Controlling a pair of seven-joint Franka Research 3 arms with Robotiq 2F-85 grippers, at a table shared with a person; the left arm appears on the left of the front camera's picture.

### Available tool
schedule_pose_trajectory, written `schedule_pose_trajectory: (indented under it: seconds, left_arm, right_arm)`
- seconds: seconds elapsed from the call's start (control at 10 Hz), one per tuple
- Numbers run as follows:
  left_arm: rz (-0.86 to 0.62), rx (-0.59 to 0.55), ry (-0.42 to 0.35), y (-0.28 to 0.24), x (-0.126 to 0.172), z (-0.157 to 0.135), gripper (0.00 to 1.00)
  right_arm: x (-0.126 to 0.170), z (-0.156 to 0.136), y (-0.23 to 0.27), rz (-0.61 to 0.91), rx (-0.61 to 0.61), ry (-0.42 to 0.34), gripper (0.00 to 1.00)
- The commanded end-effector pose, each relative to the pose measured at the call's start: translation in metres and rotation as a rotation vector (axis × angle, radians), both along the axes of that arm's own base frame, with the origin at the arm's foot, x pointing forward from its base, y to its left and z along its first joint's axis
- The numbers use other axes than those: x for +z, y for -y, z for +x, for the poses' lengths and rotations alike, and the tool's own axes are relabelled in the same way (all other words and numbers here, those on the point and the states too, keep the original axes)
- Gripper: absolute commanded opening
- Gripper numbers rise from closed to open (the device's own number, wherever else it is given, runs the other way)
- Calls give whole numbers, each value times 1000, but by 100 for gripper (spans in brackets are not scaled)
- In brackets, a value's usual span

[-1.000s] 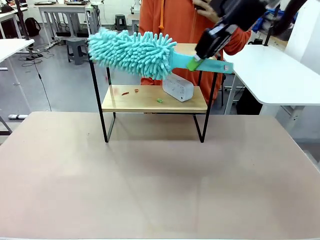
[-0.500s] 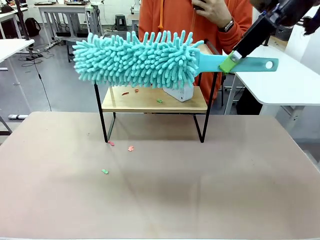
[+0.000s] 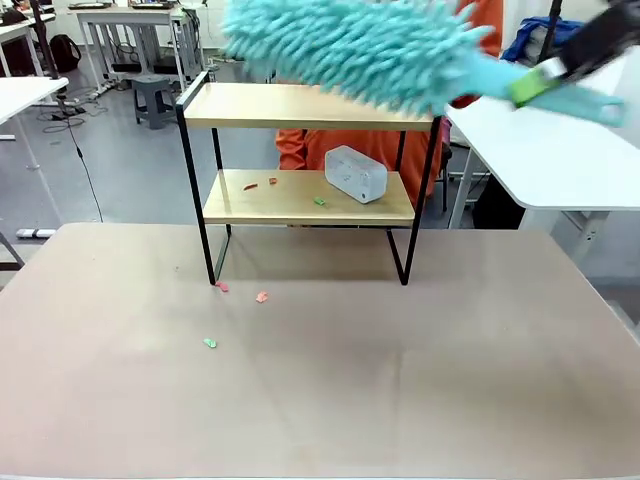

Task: Clean the shelf.
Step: Clean the specific tier of the Shelf with the Duster once objects are removed.

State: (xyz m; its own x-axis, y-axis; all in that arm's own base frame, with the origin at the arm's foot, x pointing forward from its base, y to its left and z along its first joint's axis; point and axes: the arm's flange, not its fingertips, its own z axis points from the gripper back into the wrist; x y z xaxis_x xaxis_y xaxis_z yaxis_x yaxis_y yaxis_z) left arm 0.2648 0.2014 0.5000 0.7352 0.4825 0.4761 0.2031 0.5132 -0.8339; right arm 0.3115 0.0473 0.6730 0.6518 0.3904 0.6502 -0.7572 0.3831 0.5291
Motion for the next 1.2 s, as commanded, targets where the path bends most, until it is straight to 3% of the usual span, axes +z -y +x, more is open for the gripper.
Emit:
schedule_pose_trajectory:
  seconds: [0.0, 0.1, 0.2, 0.3, 0.4, 0.6, 0.7, 1.1]
  left_arm:
    - [-6, 0, 27, 2, -1, 2, 100]
    - [-6, 0, 27, 2, -1, 2, 100]
    - [-6, 0, 27, 2, -1, 2, 100]
    - [-6, 0, 27, 2, -1, 2, 100]
    - [-6, 0, 27, 2, -1, 2, 100]
    - [-6, 0, 27, 2, -1, 2, 100]
    - [-6, 0, 27, 2, -1, 2, 100]
    - [-6, 0, 27, 2, -1, 2, 100]
  right_arm:
    - [-29, -63, 88, 85, -376, -46, 12]
    - [-53, -88, 124, 104, -496, -122, 12]
    - [-79, -107, 150, 137, -581, -250, 12]
    - [-104, -121, 167, 92, -749, -475, 12]
    - [-121, -129, 174, 68, -800, -588, 12]
    - [-127, -113, 166, 4, -875, -591, 12]
    - [-135, -133, 193, 17, -797, -507, 12]
    - [-135, -133, 193, 17, -797, -507, 12]
